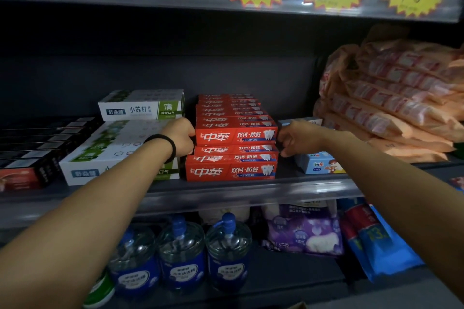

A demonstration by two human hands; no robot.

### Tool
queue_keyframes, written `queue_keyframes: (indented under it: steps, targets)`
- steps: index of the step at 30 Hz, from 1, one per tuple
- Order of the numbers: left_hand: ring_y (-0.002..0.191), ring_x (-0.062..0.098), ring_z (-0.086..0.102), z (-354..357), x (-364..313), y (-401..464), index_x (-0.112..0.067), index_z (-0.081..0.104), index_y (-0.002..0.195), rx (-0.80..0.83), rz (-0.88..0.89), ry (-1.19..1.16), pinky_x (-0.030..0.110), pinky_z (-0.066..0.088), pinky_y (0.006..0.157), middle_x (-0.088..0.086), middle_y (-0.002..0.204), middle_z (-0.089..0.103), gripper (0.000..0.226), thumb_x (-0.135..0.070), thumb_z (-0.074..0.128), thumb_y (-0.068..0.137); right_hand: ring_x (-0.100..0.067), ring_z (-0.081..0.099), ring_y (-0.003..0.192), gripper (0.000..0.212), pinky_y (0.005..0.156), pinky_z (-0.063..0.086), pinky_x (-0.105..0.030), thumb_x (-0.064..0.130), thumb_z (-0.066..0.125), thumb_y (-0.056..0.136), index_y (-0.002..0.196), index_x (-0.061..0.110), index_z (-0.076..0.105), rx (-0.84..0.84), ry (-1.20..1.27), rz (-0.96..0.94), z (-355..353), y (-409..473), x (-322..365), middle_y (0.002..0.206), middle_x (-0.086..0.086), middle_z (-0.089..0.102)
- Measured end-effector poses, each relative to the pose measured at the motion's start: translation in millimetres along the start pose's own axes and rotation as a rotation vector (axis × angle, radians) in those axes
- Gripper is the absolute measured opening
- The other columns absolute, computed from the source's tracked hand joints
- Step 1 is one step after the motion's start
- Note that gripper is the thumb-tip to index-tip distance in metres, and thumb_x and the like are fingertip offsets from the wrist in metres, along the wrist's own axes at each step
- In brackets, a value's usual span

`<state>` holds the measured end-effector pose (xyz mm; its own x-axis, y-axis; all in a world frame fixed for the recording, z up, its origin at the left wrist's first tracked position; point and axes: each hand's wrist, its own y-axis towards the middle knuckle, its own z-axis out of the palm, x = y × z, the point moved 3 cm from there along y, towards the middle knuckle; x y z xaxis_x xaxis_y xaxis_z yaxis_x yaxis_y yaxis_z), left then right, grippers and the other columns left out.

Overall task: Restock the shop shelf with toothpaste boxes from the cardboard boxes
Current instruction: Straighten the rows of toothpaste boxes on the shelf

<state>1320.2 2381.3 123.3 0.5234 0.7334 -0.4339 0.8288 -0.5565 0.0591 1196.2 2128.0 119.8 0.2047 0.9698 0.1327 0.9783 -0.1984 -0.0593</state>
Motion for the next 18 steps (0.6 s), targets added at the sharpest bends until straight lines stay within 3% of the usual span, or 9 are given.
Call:
queue_keyframes:
  steps: [4, 9, 12, 18]
  targets:
    - [0.101, 0.021, 0.062, -3, -4, -10, -0.003, 0.062, 0.111, 0.012, 0.020, 0.035, 0.038, 0.054, 0.089, 0.010, 0.107, 0.066, 0.029, 0.004, 0.062, 0.084, -0.014, 0.062, 0.091, 0.034, 0.083, 0.051, -0.029, 0.024, 0.076, 0.079, 0.108, 0.013, 0.063, -0.004, -0.031, -0.023, -5, -12, 9, 0.101, 0.001, 0.068]
    - [0.107, 0.017, 0.059, -1, -8, -29, -0.010, 0.065, 0.115, 0.042, 0.101, 0.197, 0.032, 0.051, 0.092, 0.004, 0.115, 0.063, 0.034, -0.009, 0.071, 0.081, -0.012, 0.061, 0.096, 0.040, 0.088, 0.050, -0.031, 0.033, 0.079, 0.075, 0.107, 0.016, 0.063, -0.016, -0.066, -0.085, -4, -25, 27, 0.102, 0.010, 0.066]
    - [0.104, 0.016, 0.060, 3, -10, -37, -0.013, 0.068, 0.112, 0.077, 0.131, 0.267, 0.030, 0.050, 0.091, 0.001, 0.113, 0.065, 0.033, -0.014, 0.074, 0.080, -0.007, 0.054, 0.088, 0.037, 0.080, 0.041, -0.023, 0.033, 0.077, 0.078, 0.109, 0.021, 0.063, -0.041, -0.092, -0.129, -1, -33, 36, 0.097, 0.012, 0.060]
    - [0.099, 0.018, 0.063, 11, -13, -41, -0.010, 0.070, 0.107, -0.002, 0.162, 0.282, 0.032, 0.053, 0.089, 0.005, 0.109, 0.067, 0.025, -0.009, 0.070, 0.082, -0.018, 0.060, 0.099, 0.028, 0.091, 0.050, -0.038, 0.035, 0.073, 0.082, 0.105, 0.020, 0.069, -0.091, -0.137, -0.124, 9, -40, 33, 0.109, 0.002, 0.066]
